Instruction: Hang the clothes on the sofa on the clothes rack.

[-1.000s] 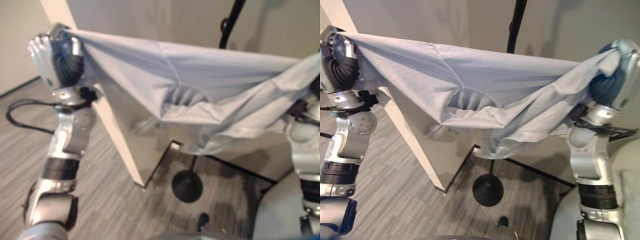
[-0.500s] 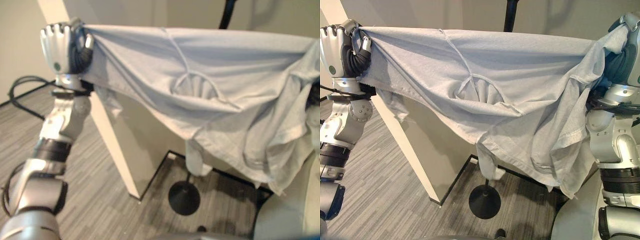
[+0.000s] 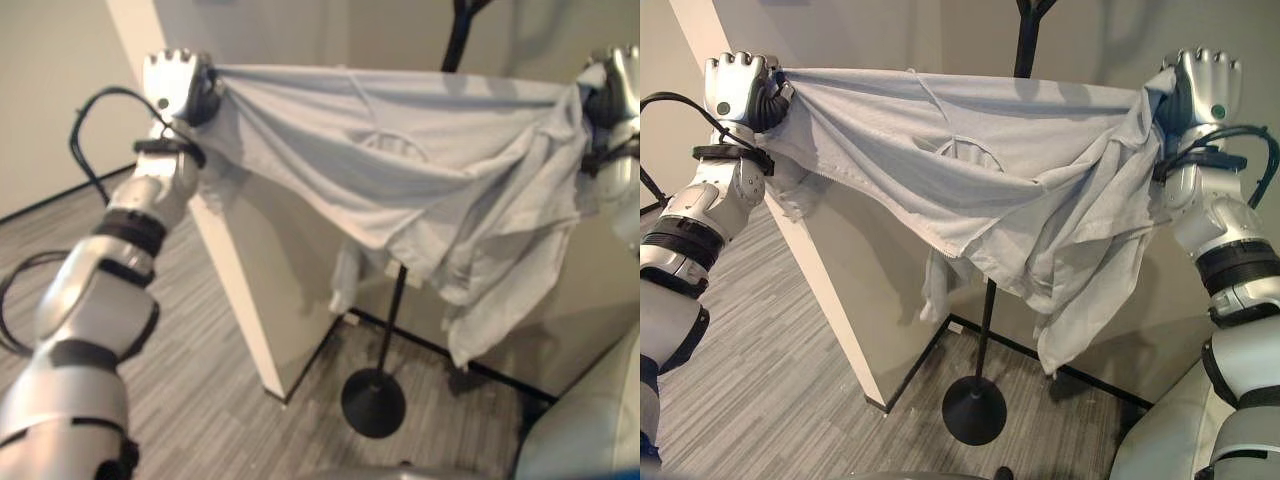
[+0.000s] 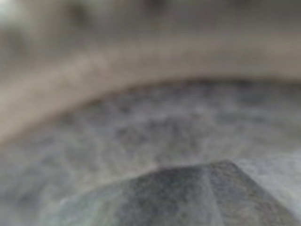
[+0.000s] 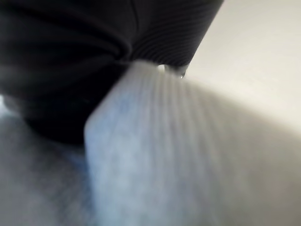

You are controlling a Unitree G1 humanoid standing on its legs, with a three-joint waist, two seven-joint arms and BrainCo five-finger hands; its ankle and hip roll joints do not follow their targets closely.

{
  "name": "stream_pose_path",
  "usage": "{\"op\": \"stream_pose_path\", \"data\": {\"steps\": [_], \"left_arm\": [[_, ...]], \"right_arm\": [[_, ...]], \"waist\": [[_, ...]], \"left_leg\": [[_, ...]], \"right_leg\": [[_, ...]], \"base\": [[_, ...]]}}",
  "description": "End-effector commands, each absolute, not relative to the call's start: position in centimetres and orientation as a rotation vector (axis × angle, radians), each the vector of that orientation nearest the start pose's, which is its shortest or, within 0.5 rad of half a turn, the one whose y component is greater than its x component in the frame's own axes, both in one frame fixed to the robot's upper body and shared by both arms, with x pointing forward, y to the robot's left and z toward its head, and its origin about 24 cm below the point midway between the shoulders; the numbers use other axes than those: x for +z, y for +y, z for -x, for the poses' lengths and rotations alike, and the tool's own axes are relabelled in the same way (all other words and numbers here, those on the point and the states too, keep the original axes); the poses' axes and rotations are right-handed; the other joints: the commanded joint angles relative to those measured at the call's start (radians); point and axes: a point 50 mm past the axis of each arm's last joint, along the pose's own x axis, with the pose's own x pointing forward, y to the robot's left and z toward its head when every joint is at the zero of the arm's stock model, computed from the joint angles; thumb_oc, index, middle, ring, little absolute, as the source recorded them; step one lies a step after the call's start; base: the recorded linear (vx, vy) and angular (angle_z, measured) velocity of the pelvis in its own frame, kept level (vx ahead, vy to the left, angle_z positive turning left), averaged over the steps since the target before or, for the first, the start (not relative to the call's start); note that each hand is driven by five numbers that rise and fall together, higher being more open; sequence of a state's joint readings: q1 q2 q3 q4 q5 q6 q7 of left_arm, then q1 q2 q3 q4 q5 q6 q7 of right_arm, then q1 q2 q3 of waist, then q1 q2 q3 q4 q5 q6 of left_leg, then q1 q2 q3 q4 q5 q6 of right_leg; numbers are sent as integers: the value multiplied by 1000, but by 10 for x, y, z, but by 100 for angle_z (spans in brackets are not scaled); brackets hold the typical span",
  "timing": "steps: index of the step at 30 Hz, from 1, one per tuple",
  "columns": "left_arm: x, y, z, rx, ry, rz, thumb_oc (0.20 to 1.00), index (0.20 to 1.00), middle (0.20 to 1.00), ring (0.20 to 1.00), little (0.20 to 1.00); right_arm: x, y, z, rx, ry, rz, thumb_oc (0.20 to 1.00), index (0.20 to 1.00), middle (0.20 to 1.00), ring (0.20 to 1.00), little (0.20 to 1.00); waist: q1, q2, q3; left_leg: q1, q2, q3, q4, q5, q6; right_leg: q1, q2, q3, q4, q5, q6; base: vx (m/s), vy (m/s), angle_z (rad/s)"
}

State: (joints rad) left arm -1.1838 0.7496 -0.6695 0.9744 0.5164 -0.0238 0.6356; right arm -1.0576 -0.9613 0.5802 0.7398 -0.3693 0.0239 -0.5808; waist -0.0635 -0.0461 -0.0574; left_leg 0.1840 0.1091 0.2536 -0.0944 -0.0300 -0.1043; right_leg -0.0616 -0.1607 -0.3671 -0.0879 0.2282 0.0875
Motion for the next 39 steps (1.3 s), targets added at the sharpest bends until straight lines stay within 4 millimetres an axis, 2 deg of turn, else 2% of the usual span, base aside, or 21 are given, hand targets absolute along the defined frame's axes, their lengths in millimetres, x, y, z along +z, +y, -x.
{"op": "stream_pose_path", "data": {"steps": [1,2,4,5,7,9,10,13,14,15,20,21,26,27,28,29,30,31,35,38,39], "left_arm": [[268,249,-403,585,-450,-1500,200,200,200,200,200],[242,245,-407,532,-371,-1460,200,200,200,200,200],[231,242,-408,508,-345,-1449,200,200,200,200,200],[205,239,-409,458,-271,-1414,200,200,200,200,200],[179,226,-409,391,-221,-1365,200,200,200,200,200],[168,221,-409,361,-196,-1352,200,200,200,200,200],[145,207,-407,298,-148,-1313,200,200,200,200,200],[121,184,-404,243,-112,-1193,200,200,200,200,200],[120,184,-404,242,-112,-1193,200,200,200,200,200],[107,166,-400,207,-100,-1100,200,200,200,200,200],[78,127,-385,126,-97,-865,200,200,200,200,200],[77,127,-385,125,-95,-865,200,200,200,200,200],[62,108,-361,185,-74,-393,200,200,200,200,200],[61,108,-360,184,-72,-393,200,200,200,200,200],[52,105,-347,205,-16,-125,1000,1000,1000,1000,1000],[51,105,-347,204,-15,-125,1000,1000,1000,1000,1000],[47,108,-344,213,4,-74,1000,1000,1000,1000,1000],[41,110,-339,203,26,-55,1000,1000,1000,1000,1000],[11,130,-320,182,149,58,1000,1000,1000,1000,1000],[-9,160,-302,241,203,40,1000,1000,1000,1000,1000],[-9,160,-302,241,203,40,1000,1000,1000,1000,1000]], "right_arm": [[323,-297,-370,-778,-504,1375,200,200,200,200,200],[301,-291,-382,-711,-429,1372,200,200,200,200,200],[292,-288,-385,-686,-407,1376,200,200,200,200,200],[270,-284,-390,-634,-351,1375,200,200,200,200,200],[247,-283,-394,-599,-278,1355,200,200,200,200,200],[237,-283,-395,-586,-242,1340,200,200,200,200,200],[218,-280,-398,-566,-187,1296,200,200,200,200,200],[199,-258,-403,-515,-181,1224,200,200,200,200,200],[199,-258,-403,-515,-180,1224,200,200,200,200,200],[188,-241,-406,-472,-191,1182,200,200,200,200,200],[164,-205,-403,-373,-252,1105,200,200,200,200,200],[163,-205,-403,-373,-250,1106,200,200,200,200,200],[140,-150,-379,-237,-390,811,200,200,200,200,200],[139,-150,-378,-236,-387,811,200,200,200,200,200],[128,-126,-359,-145,-410,623,200,200,200,200,200],[128,-126,-359,-145,-408,623,200,200,200,200,200],[125,-121,-353,-121,-394,520,200,200,200,200,200],[120,-119,-347,-90,-372,426,1000,1000,1000,1000,1000],[101,-119,-332,2,-247,93,1000,1000,1000,1000,1000],[87,-142,-325,-49,-202,37,1000,1000,1000,1000,1000],[87,-142,-325,-49,-202,37,1000,1000,1000,1000,1000]], "waist": [[-31,0,49],[-34,-2,60],[-35,-2,66],[-38,-4,79],[-39,-7,98],[-39,-7,108],[-42,-10,136],[-45,-8,179],[-45,-8,177],[-46,-13,196],[-45,-27,216],[-44,-21,211],[-41,-31,202],[-40,-31,200],[-39,-29,184],[-39,-29,184],[-38,-27,178],[-35,-27,172],[-22,-18,151],[-8,-13,137],[-8,-13,136]], "left_leg": [[-67,-5,87,31,23,7],[-74,6,94,31,33,-2],[-79,9,95,32,36,-5],[-90,16,99,33,42,-10],[-113,23,99,37,49,-14],[-125,27,98,42,50,-15],[-151,33,97,50,55,-17],[-183,45,89,65,44,-27],[-185,45,89,66,43,-28],[-210,51,88,76,48,-28],[-243,57,100,104,59,-20],[-233,61,89,101,40,-28],[-209,55,108,113,36,-13],[-208,55,108,112,36,-13],[-178,51,116,110,26,-9],[-177,51,116,109,26,-9],[-167,51,119,111,22,-8],[-157,50,122,111,18,-7],[-128,48,128,106,16,-4],[-110,47,121,104,16,-4],[-110,47,121,104,16,-4]], "right_leg": [[50,-13,95,5,-131,96],[42,-5,95,3,-132,91],[36,-2,95,4,-132,89],[24,3,98,4,-132,86],[5,7,98,4,-130,82],[-6,8,98,5,-129,80],[-31,10,102,7,-125,77],[-65,17,120,11,-132,80],[-66,17,120,11,-132,80],[-92,18,126,15,-127,76],[-117,13,121,23,-118,57],[-106,19,128,19,-132,66],[-83,16,121,14,-128,48],[-82,16,121,14,-128,48],[-55,21,123,10,-137,42],[-54,22,123,10,-137,42],[-46,22,123,9,-139,40],[-37,24,124,8,-142,39],[-12,28,121,6,-148,37],[10,28,114,5,-153,37],[10,28,114,5,-153,37]], "base": [[114,-142,4],[72,-96,5],[37,-85,12],[1,-99,18],[-46,-87,10],[-69,-62,-1],[-104,-73,2],[-71,-52,16],[-23,-43,16],[-58,-50,-13],[-39,-47,-24],[-49,-44,-22],[22,-18,-11],[74,1,-1],[65,2,-2],[83,3,1],[38,0,-4],[45,4,-5],[44,9,-5],[33,8,1],[16,4,10]]}}
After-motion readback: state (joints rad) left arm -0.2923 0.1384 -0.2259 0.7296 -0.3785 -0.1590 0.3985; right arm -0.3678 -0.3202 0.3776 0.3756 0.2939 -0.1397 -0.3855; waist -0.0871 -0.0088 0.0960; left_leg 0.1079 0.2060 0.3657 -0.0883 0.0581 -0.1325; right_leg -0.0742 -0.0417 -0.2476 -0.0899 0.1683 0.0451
